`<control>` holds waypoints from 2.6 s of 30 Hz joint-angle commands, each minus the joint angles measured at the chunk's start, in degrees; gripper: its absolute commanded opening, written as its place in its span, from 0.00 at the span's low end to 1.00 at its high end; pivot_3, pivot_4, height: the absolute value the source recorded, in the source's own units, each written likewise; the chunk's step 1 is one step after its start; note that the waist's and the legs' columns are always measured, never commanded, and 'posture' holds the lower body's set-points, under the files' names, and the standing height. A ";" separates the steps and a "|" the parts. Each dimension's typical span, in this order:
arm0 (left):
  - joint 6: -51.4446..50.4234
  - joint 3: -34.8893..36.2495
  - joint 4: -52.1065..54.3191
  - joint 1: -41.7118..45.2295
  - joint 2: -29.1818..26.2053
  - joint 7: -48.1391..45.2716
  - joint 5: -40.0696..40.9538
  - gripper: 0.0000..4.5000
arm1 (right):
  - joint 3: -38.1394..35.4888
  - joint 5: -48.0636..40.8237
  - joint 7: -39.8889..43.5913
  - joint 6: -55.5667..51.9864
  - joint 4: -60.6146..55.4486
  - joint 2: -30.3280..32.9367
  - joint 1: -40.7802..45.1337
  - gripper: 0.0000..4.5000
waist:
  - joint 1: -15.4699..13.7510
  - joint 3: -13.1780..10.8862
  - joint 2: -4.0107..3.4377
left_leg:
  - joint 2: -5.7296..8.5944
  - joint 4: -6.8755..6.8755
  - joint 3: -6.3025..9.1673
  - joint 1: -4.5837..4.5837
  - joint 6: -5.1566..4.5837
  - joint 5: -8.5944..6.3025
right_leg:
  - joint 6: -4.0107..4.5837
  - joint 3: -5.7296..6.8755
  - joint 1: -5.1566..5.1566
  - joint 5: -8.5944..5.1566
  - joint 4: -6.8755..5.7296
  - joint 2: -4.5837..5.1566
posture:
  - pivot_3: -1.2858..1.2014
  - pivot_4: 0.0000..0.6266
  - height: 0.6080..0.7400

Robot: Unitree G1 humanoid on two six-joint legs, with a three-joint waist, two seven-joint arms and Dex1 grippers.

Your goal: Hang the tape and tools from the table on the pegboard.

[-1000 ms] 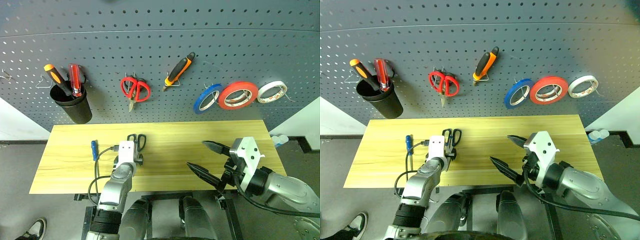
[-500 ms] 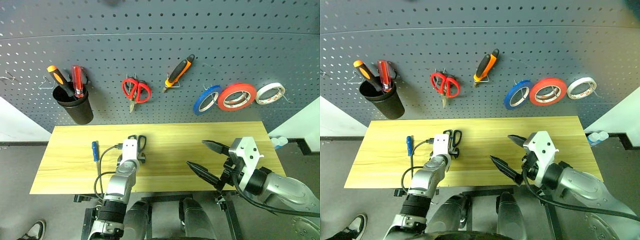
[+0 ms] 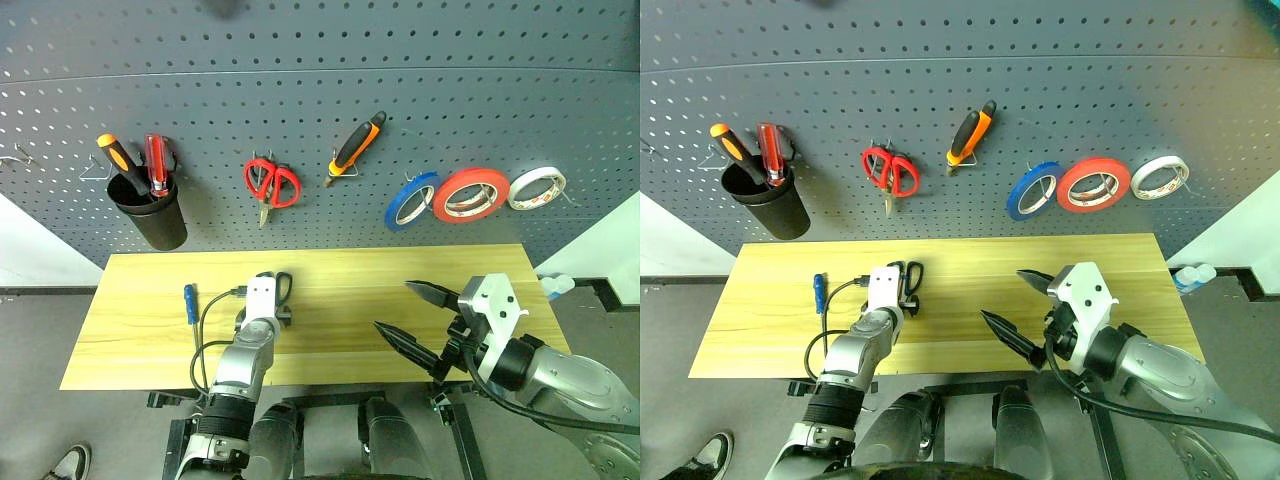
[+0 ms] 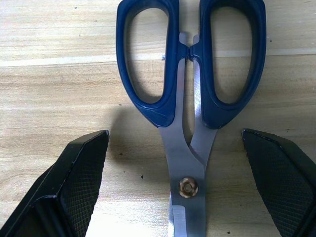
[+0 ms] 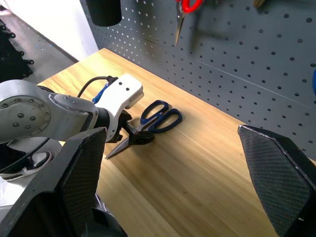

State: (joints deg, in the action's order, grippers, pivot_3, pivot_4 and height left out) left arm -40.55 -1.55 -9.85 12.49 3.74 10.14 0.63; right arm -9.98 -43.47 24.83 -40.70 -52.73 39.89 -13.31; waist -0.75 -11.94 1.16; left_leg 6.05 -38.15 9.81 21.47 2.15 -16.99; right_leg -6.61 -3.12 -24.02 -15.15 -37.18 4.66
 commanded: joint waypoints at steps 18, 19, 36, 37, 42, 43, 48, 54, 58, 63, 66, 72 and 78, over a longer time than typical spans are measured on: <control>-2.65 -0.39 -1.58 -0.65 1.17 -0.54 -0.18 0.14 | -1.22 0.23 -0.79 1.00 -2.07 0.28 0.73 1.00 | 0.01 0.56 -0.08 | -0.01 0.00 0.01 -0.07 -0.01 0.00 | -0.01 0.00 0.08 0.00 0.00 0.00 | 0.49 0.28 0.85; -2.71 -0.41 -1.49 -0.64 1.19 -0.61 -0.18 0.14 | -1.14 0.33 -0.84 1.04 -2.03 0.25 0.77 1.00 | 0.02 0.59 -0.10 | -0.01 0.00 0.01 -0.07 -0.01 0.00 | -0.01 0.00 0.08 0.00 0.01 0.00 | 0.49 0.27 0.85; 2.65 -3.75 1.11 -2.23 -0.26 -6.53 -0.71 0.13 | -0.09 2.19 -0.52 1.47 -1.39 -0.29 0.86 1.00 | -0.02 0.68 -0.14 | 0.00 0.00 0.01 -0.06 -0.02 -0.02 | -0.01 0.01 0.10 -0.01 0.06 0.01 | 0.49 0.26 0.85; 2.64 -3.80 1.37 -2.45 -0.29 -6.57 -0.79 0.13 | -0.05 2.29 -0.47 1.48 -1.41 -0.29 0.85 1.00 | -0.02 0.68 -0.14 | 0.00 0.00 0.01 -0.06 -0.03 -0.02 | -0.01 0.00 0.10 -0.01 0.06 0.01 | 0.49 0.26 0.85; 1.13 -3.73 4.48 -3.12 -0.32 -7.50 -0.30 0.13 | -0.03 2.37 -0.31 1.46 -1.61 -0.27 0.83 1.00 | 0.00 0.68 -0.14 | 0.00 0.00 0.01 -0.06 -0.05 -0.03 | -0.01 0.00 0.09 -0.01 0.08 0.01 | 0.49 0.25 0.85; 0.31 -3.74 5.72 -3.14 -0.29 -7.83 0.00 0.13 | -0.05 2.41 -0.25 1.47 -1.60 -0.25 0.80 1.00 | 0.00 0.68 -0.14 | 0.00 0.00 0.01 -0.05 -0.05 -0.03 | -0.01 0.00 0.09 -0.01 0.08 0.01 | 0.49 0.25 0.85; -2.13 -3.80 9.46 -2.74 0.08 -9.57 1.13 0.13 | 0.09 2.75 -0.01 1.56 -1.36 -0.33 0.83 1.00 | -0.01 0.68 -0.14 | 0.00 0.00 0.01 -0.04 -0.05 -0.03 | -0.01 0.01 0.08 -0.01 0.08 0.00 | 0.49 0.25 0.85; -1.27 -5.40 12.27 -0.81 -1.66 -14.26 2.10 0.13 | 0.58 3.19 0.02 1.69 -0.91 -0.60 1.30 1.00 | -0.01 0.68 -0.14 | 0.00 0.00 0.01 -0.04 -0.05 -0.03 | -0.01 0.01 0.08 -0.01 0.08 0.00 | 0.50 0.24 0.85; 2.89 -8.67 13.10 -0.17 -5.33 -18.34 0.37 0.13 | 0.77 3.72 0.07 1.93 -0.67 -0.76 1.30 1.00 | 0.02 0.68 -0.14 | 0.00 0.01 0.00 -0.04 -0.05 -0.03 | -0.01 0.01 0.07 -0.01 0.08 -0.01 | 0.50 0.24 0.85; 7.84 -12.76 13.97 -0.56 -9.45 -21.59 -1.78 0.13 | 0.79 4.28 0.22 2.36 -0.61 -1.13 1.14 1.00 | -0.03 0.69 -0.15 | 0.00 0.02 0.01 -0.03 -0.04 -0.03 | -0.01 0.00 0.06 -0.01 0.09 0.00 | 0.50 0.22 0.85; 9.71 -14.30 14.61 -1.35 -11.41 -23.23 -2.72 0.13 | 0.67 4.42 0.26 2.63 -0.54 -1.22 1.13 1.00 | 0.01 0.70 -0.16 | 0.00 0.02 0.01 -0.04 -0.04 -0.03 | -0.01 0.00 0.06 -0.01 0.09 0.00 | 0.50 0.22 0.85; 18.58 -17.58 15.18 -3.58 -16.84 -26.09 -6.33 0.13 | 0.03 4.92 0.37 3.07 -0.15 -1.22 1.24 1.00 | 0.03 0.73 -0.19 | -0.01 0.02 0.01 -0.04 -0.04 -0.03 | -0.01 -0.02 0.05 0.00 0.08 0.00 | 0.50 0.22 0.85; 30.87 -20.37 15.52 -7.54 -22.86 -27.34 -11.75 0.13 | -0.13 5.29 0.65 3.51 0.44 -1.10 1.59 1.00 | -0.04 0.76 -0.21 | -0.01 0.03 0.00 -0.03 -0.05 -0.03 | 0.00 -0.03 0.04 0.00 0.09 0.02 | 0.50 0.21 0.85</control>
State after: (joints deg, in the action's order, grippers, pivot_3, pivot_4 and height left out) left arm -14.80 -20.84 3.26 5.45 -18.20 -17.15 -8.76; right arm -9.27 -38.38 25.18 -38.43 -51.57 39.17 -12.27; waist -0.79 -11.18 0.95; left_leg 6.05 -38.11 9.81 21.44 2.10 -17.02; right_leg -6.61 -3.15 -23.98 -15.16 -37.09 4.67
